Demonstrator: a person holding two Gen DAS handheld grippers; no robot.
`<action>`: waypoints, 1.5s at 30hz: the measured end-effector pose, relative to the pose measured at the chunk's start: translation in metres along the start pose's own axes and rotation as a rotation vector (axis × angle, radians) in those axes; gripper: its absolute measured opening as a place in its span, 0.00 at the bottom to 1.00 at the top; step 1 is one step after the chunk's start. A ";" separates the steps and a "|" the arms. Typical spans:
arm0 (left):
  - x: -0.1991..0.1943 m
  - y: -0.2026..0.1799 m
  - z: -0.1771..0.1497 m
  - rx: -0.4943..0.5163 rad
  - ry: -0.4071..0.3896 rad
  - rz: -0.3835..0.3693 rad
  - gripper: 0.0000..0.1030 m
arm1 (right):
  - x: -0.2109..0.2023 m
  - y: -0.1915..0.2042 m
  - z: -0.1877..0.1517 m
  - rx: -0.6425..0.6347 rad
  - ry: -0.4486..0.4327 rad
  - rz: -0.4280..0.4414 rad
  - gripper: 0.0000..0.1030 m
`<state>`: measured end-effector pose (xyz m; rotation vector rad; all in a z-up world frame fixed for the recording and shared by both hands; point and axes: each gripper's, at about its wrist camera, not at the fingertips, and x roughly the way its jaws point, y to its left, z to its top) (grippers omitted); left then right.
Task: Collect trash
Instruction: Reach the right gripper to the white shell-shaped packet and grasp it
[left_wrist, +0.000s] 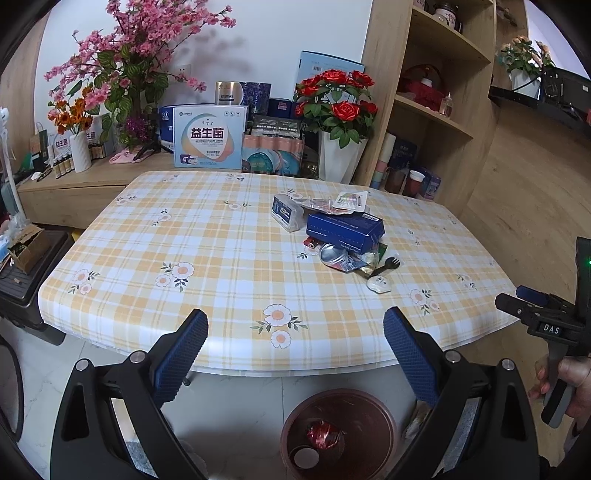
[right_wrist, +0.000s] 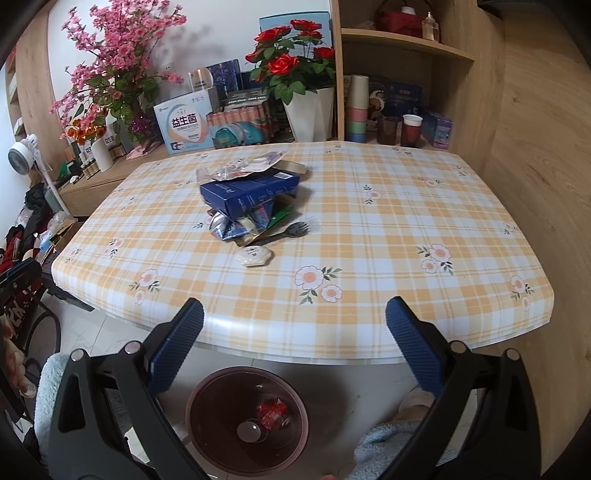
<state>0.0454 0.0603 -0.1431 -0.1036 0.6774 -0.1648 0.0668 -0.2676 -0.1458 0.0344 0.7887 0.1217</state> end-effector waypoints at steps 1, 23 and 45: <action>0.001 0.000 0.000 0.002 0.002 0.000 0.91 | 0.001 -0.002 0.000 0.003 0.001 -0.001 0.95; 0.045 0.008 0.006 -0.038 0.071 -0.019 0.91 | 0.058 0.005 0.012 -0.073 0.048 0.027 0.94; 0.123 0.034 0.010 -0.142 0.160 -0.032 0.89 | 0.230 0.060 0.042 -0.278 0.289 0.128 0.70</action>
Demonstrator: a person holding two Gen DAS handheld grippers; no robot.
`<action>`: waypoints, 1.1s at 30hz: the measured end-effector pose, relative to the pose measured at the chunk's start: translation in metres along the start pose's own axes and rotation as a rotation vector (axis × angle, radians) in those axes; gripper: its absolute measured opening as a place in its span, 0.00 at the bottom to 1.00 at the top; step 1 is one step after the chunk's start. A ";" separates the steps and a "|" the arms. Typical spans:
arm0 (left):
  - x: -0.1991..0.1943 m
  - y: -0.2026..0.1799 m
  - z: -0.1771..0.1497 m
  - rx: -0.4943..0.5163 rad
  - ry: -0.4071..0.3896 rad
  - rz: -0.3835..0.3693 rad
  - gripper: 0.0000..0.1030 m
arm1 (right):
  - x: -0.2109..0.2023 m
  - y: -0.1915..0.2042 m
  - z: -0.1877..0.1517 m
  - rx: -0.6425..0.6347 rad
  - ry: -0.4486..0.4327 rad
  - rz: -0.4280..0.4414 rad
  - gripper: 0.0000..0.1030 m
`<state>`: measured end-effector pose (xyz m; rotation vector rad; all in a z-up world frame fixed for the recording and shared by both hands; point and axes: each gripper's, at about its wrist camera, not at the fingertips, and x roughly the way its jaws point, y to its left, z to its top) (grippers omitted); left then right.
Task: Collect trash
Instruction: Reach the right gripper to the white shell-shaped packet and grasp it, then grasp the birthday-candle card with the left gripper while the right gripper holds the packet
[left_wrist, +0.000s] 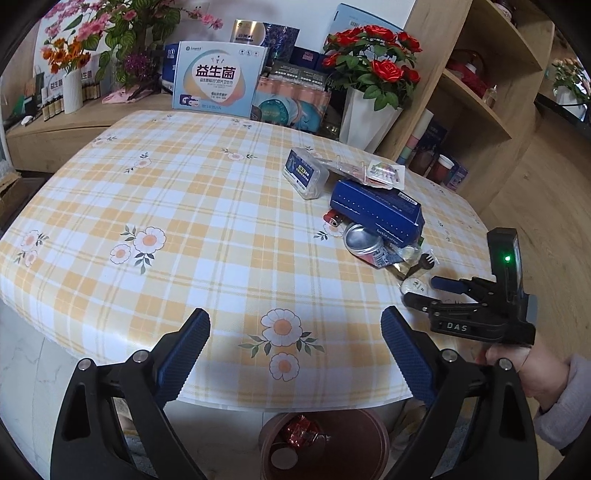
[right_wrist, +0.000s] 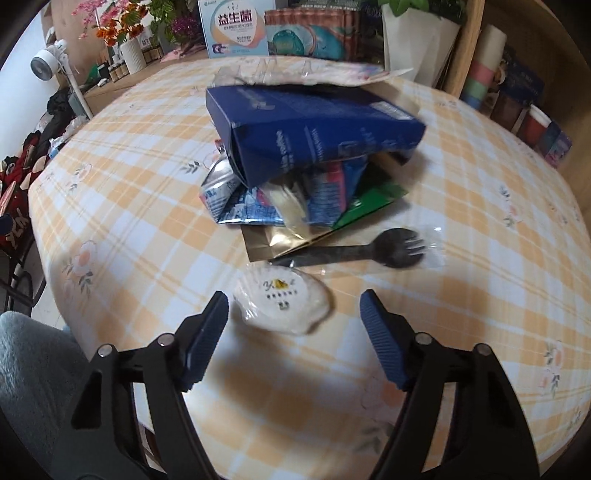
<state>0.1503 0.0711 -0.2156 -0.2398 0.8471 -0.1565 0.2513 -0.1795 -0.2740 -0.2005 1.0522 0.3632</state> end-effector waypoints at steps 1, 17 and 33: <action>0.002 0.000 0.001 0.002 0.001 0.000 0.88 | 0.003 0.001 0.001 0.002 -0.001 -0.003 0.71; 0.024 -0.024 0.005 0.045 0.047 -0.047 0.86 | -0.021 -0.026 -0.018 0.089 -0.057 -0.005 0.52; 0.097 -0.126 0.116 0.286 0.060 -0.147 0.85 | -0.044 -0.091 -0.024 0.186 -0.118 -0.002 0.52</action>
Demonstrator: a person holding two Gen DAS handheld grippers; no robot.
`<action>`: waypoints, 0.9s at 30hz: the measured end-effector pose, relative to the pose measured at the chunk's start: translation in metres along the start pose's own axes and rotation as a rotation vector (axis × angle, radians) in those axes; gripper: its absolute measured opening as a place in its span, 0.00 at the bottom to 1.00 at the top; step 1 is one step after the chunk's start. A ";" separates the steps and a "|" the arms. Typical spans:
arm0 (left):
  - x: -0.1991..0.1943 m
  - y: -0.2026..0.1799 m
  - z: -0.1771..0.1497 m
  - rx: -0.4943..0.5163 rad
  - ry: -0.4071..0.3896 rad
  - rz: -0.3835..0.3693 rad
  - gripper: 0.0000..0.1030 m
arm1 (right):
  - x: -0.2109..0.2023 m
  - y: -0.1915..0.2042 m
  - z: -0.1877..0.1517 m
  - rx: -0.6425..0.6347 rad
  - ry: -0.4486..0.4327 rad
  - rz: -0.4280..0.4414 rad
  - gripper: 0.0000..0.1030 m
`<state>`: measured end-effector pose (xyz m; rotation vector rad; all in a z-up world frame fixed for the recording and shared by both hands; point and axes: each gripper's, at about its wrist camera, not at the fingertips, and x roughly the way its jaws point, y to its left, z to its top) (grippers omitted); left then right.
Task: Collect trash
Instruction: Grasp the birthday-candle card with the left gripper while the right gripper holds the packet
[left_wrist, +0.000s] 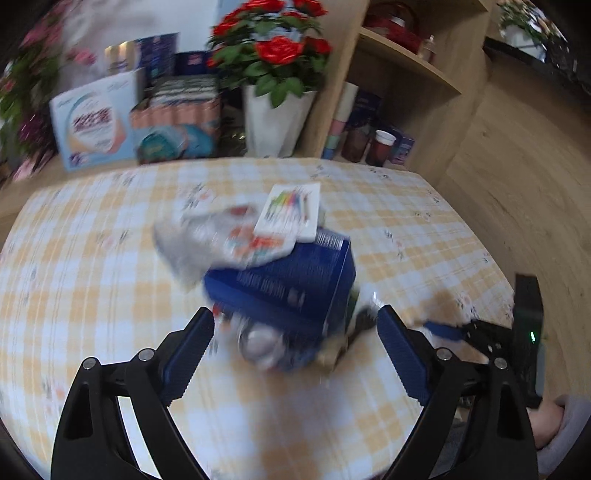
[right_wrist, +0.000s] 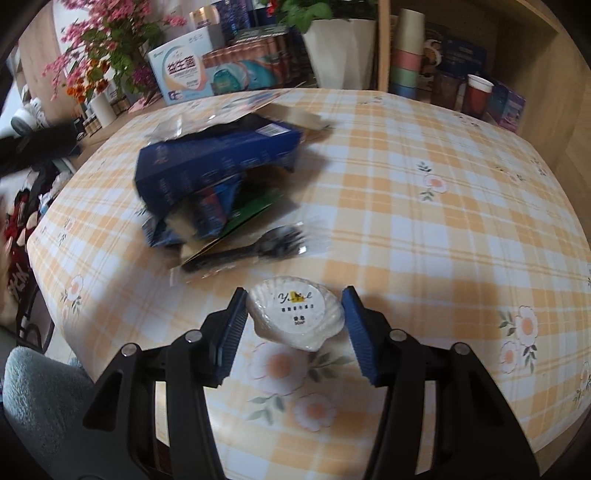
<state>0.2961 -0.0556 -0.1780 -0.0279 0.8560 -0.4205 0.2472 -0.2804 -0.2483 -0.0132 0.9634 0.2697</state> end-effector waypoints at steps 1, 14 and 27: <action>0.014 -0.003 0.015 0.010 0.016 -0.007 0.85 | 0.000 -0.005 0.002 0.012 -0.004 0.000 0.52; 0.164 -0.018 0.090 0.104 0.253 0.201 0.84 | 0.007 -0.049 0.015 0.110 -0.021 0.013 0.52; 0.167 0.005 0.100 -0.032 0.268 0.067 0.55 | 0.011 -0.054 0.015 0.117 -0.018 0.021 0.52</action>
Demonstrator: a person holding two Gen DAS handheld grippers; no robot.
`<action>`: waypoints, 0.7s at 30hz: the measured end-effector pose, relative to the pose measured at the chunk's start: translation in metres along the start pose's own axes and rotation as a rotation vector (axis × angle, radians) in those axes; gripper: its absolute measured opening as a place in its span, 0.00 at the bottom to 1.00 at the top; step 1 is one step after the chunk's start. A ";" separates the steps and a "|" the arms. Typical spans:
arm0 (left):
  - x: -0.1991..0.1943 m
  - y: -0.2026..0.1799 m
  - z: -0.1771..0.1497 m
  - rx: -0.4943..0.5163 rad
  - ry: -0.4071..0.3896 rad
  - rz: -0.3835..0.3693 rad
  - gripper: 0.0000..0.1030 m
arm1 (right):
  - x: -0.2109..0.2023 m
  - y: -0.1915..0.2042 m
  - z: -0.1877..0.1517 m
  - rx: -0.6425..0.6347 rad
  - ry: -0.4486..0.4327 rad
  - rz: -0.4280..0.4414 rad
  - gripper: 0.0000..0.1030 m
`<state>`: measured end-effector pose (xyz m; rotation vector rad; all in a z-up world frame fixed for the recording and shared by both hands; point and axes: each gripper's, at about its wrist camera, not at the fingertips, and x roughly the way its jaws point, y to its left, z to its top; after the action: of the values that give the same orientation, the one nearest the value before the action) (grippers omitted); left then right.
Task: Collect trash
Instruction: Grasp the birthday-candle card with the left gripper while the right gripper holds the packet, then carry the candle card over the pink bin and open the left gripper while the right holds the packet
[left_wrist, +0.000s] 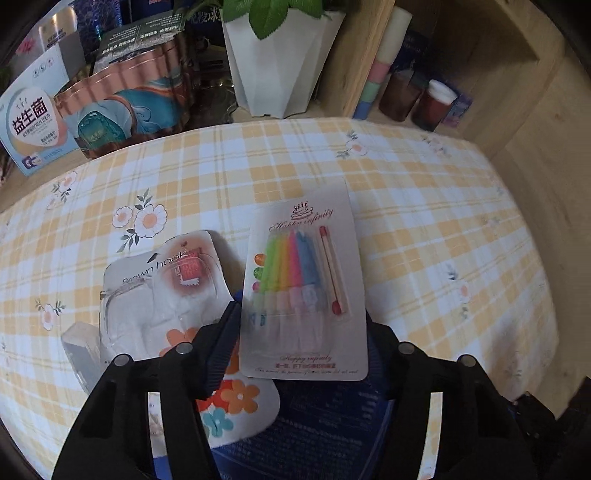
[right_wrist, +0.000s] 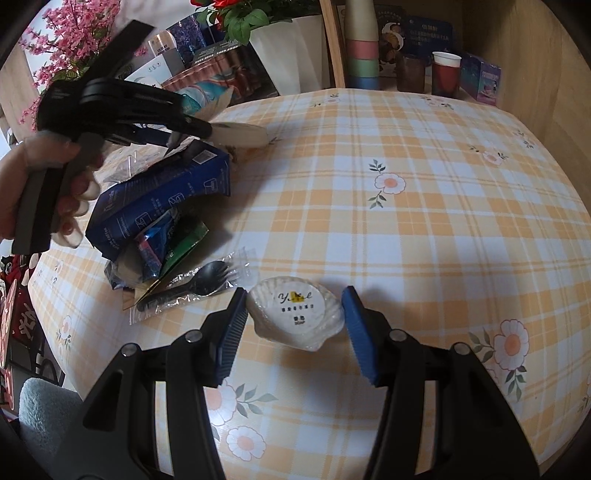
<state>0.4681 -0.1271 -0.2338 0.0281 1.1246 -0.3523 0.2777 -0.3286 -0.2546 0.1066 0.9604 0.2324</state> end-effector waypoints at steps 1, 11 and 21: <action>-0.005 0.001 -0.002 0.006 -0.012 -0.010 0.52 | 0.000 0.001 0.000 -0.003 -0.001 0.000 0.52; -0.064 0.006 -0.024 0.025 -0.128 -0.081 0.49 | -0.008 0.017 0.002 -0.021 -0.013 0.010 0.52; -0.124 -0.002 -0.081 0.063 -0.228 -0.055 0.49 | -0.036 0.037 0.004 -0.048 -0.047 0.010 0.52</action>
<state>0.3490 -0.0799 -0.1588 0.0123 0.8901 -0.4290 0.2559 -0.3018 -0.2162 0.0726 0.9069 0.2604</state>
